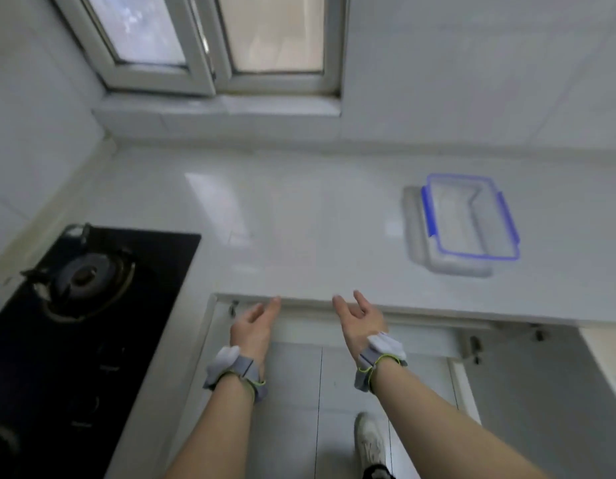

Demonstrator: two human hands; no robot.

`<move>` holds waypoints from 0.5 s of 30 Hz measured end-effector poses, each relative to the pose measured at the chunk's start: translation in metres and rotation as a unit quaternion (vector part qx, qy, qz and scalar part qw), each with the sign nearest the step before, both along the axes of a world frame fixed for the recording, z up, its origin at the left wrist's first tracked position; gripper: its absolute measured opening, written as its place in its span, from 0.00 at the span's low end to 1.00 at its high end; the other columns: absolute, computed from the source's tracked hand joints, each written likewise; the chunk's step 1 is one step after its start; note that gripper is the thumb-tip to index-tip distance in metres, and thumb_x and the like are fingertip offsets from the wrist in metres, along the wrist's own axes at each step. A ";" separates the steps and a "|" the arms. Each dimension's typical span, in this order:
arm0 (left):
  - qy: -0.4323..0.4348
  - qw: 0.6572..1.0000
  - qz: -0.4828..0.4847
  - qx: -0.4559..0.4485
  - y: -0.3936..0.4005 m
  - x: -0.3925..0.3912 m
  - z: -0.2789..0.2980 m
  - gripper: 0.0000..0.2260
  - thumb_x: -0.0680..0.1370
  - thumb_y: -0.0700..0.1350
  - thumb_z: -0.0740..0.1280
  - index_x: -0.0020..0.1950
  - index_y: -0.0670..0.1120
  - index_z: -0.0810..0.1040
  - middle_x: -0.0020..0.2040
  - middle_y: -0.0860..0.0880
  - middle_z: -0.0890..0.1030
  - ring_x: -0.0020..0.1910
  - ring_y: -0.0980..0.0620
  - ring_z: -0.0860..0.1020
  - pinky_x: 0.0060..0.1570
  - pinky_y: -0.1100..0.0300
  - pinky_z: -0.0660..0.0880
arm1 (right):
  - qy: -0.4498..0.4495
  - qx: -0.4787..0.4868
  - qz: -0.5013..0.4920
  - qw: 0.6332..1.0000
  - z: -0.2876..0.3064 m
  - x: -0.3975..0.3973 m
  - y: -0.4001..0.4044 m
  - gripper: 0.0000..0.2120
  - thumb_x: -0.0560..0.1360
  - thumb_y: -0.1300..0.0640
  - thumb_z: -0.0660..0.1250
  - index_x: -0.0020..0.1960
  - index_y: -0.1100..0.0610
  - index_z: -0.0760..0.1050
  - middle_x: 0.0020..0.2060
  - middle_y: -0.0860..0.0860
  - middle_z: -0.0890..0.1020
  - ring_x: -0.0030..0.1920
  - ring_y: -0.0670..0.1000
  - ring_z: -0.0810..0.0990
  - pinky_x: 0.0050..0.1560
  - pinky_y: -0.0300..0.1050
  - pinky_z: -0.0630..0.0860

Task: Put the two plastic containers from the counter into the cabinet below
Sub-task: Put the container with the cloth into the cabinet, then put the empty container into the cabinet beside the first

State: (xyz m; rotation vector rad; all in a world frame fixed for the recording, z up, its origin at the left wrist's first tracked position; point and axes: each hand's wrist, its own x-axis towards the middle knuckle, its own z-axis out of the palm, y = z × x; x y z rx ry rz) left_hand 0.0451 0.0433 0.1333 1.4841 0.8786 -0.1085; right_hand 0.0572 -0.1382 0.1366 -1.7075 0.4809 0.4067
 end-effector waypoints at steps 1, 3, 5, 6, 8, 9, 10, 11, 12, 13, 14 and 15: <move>-0.008 1.000 -0.009 -0.003 -0.003 0.003 0.003 0.31 0.72 0.57 0.73 0.70 0.42 0.74 0.68 0.46 0.77 0.66 0.48 0.74 0.65 0.58 0.67 | 0.001 -0.001 -0.004 1.000 0.002 0.001 -0.006 0.39 0.72 0.34 0.68 0.78 0.48 0.63 0.72 0.51 0.75 0.69 0.51 0.75 0.64 0.41 0.68; -0.031 0.999 -0.042 0.001 -0.021 0.021 0.021 0.32 0.72 0.57 0.73 0.71 0.42 0.72 0.69 0.46 0.76 0.68 0.47 0.73 0.67 0.57 0.66 | -0.015 -0.014 -0.019 1.000 0.020 0.014 -0.027 0.39 0.71 0.34 0.68 0.77 0.48 0.64 0.72 0.51 0.75 0.68 0.51 0.76 0.66 0.43 0.69; -0.046 0.996 -0.075 0.002 -0.047 0.040 0.032 0.33 0.72 0.57 0.73 0.71 0.42 0.72 0.70 0.46 0.75 0.69 0.47 0.73 0.67 0.57 0.67 | -0.033 -0.034 -0.044 0.998 0.034 0.030 -0.053 0.36 0.71 0.35 0.68 0.76 0.47 0.67 0.70 0.51 0.77 0.67 0.51 0.78 0.67 0.44 0.70; -0.049 0.994 -0.094 0.004 -0.064 0.050 0.034 0.33 0.72 0.57 0.73 0.71 0.42 0.72 0.71 0.46 0.75 0.69 0.47 0.73 0.66 0.57 0.67 | -0.039 -0.046 -0.055 0.997 0.039 0.039 -0.068 0.35 0.72 0.36 0.68 0.75 0.48 0.68 0.70 0.51 0.77 0.67 0.51 0.78 0.66 0.44 0.70; -0.055 0.990 -0.130 -0.005 -0.105 0.073 0.037 0.33 0.72 0.57 0.72 0.72 0.42 0.71 0.71 0.47 0.74 0.69 0.48 0.72 0.65 0.59 0.66 | -0.050 -0.066 -0.074 0.994 0.048 0.056 -0.100 0.33 0.73 0.37 0.68 0.75 0.49 0.69 0.69 0.51 0.77 0.67 0.51 0.77 0.65 0.42 0.69; -0.057 0.988 -0.146 -0.008 -0.126 0.085 0.037 0.32 0.73 0.56 0.72 0.73 0.42 0.70 0.72 0.47 0.73 0.70 0.48 0.72 0.64 0.60 0.65 | -0.055 -0.074 -0.083 0.992 0.049 0.066 -0.117 0.32 0.73 0.37 0.68 0.74 0.49 0.70 0.69 0.51 0.78 0.68 0.50 0.77 0.66 0.43 0.69; -0.055 0.985 -0.163 -0.004 -0.148 0.099 0.034 0.32 0.74 0.55 0.72 0.73 0.42 0.69 0.72 0.47 0.73 0.70 0.48 0.72 0.63 0.61 0.65 | -0.062 -0.083 -0.095 0.990 0.048 0.076 -0.136 0.32 0.73 0.38 0.68 0.73 0.49 0.70 0.69 0.51 0.78 0.68 0.50 0.77 0.68 0.44 0.70; -0.053 0.983 -0.178 -0.003 -0.171 0.113 0.031 0.31 0.74 0.54 0.71 0.74 0.42 0.69 0.73 0.46 0.72 0.70 0.48 0.71 0.62 0.61 0.64 | -0.069 -0.093 -0.107 0.987 0.046 0.087 -0.156 0.31 0.73 0.38 0.68 0.73 0.49 0.71 0.69 0.52 0.78 0.68 0.49 0.76 0.69 0.46 0.70; -0.046 0.981 -0.191 -0.003 -0.193 0.126 0.027 0.31 0.75 0.53 0.71 0.74 0.42 0.68 0.73 0.46 0.72 0.71 0.48 0.71 0.63 0.61 0.64 | -0.075 -0.106 -0.118 0.984 0.042 0.098 -0.177 0.31 0.73 0.38 0.68 0.72 0.49 0.71 0.69 0.51 0.78 0.69 0.49 0.76 0.70 0.47 0.70; -0.040 0.979 -0.202 -0.008 -0.213 0.138 0.022 0.31 0.75 0.52 0.71 0.75 0.42 0.67 0.74 0.45 0.71 0.71 0.48 0.70 0.64 0.61 0.65 | -0.076 -0.123 -0.126 0.981 0.040 0.108 -0.197 0.31 0.73 0.38 0.68 0.72 0.49 0.71 0.69 0.51 0.78 0.69 0.49 0.75 0.71 0.48 0.69; -0.035 0.976 -0.216 -0.007 -0.232 0.150 0.017 0.31 0.75 0.51 0.71 0.75 0.43 0.66 0.74 0.45 0.70 0.72 0.47 0.69 0.66 0.59 0.65 | -0.076 -0.143 -0.129 0.978 0.039 0.118 -0.218 0.30 0.74 0.39 0.67 0.73 0.49 0.71 0.70 0.51 0.77 0.70 0.50 0.75 0.71 0.48 0.69; -0.033 0.974 -0.225 -0.003 -0.249 0.162 0.012 0.32 0.76 0.51 0.71 0.76 0.44 0.65 0.75 0.45 0.69 0.73 0.47 0.69 0.68 0.57 0.65 | -0.073 -0.167 -0.131 0.974 0.036 0.127 -0.238 0.30 0.75 0.40 0.67 0.73 0.50 0.71 0.71 0.51 0.76 0.70 0.53 0.74 0.70 0.47 0.69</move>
